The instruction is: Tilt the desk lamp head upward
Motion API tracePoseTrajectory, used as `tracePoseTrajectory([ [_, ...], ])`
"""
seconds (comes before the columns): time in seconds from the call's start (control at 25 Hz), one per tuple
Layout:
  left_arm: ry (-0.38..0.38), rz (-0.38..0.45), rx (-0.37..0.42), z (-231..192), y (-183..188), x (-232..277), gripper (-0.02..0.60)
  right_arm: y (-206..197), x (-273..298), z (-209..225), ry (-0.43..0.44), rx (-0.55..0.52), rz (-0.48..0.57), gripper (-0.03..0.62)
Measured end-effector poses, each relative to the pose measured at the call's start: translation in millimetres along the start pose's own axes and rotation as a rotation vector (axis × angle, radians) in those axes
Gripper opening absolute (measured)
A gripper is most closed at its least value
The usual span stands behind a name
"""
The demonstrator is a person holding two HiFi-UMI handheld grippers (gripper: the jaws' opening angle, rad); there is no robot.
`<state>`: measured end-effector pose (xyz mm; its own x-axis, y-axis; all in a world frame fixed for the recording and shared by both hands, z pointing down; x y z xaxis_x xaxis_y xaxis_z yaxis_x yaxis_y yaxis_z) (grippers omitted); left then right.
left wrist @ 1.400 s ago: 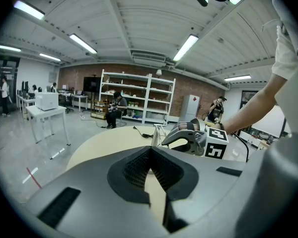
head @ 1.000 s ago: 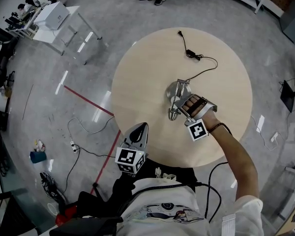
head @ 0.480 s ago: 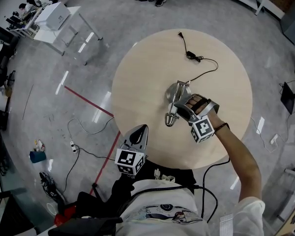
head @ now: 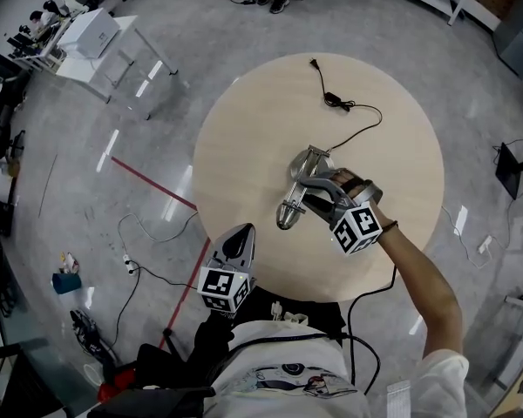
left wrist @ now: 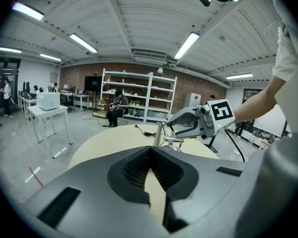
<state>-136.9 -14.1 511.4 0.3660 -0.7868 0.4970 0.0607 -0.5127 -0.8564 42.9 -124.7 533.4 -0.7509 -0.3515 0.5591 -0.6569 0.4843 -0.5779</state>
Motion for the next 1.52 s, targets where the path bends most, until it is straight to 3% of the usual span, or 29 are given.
tracePoseTrajectory([
  [0.72, -0.010, -0.009, 0.002, -5.8, 0.0, 4.5, -0.008, -4.7, -30.8, 48.1, -0.058, 0.563, 0.259, 0.144],
  [1.08, -0.032, 0.006, -0.007, -3.0, 3.3, 11.1, -0.008, -13.7, -39.2, 62.8, -0.046, 0.720, 0.323, 0.144],
  [1.52, -0.049, 0.027, -0.008, -5.3, 9.6, 14.3, -0.008, -23.1, -41.4, 74.6, 0.006, 0.831, 0.367, 0.144],
])
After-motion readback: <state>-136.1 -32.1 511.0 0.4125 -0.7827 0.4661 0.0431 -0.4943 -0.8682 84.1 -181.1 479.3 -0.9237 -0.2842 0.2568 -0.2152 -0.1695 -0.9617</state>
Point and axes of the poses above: the fingertips, and each gripper's own axes: x forward along the fingers, z to its right, y out of its top, the point moved 7 cm from there along -x, backward along the fingers, and after that the axes turned 4 degrees about -z, right-handed, at the moved point
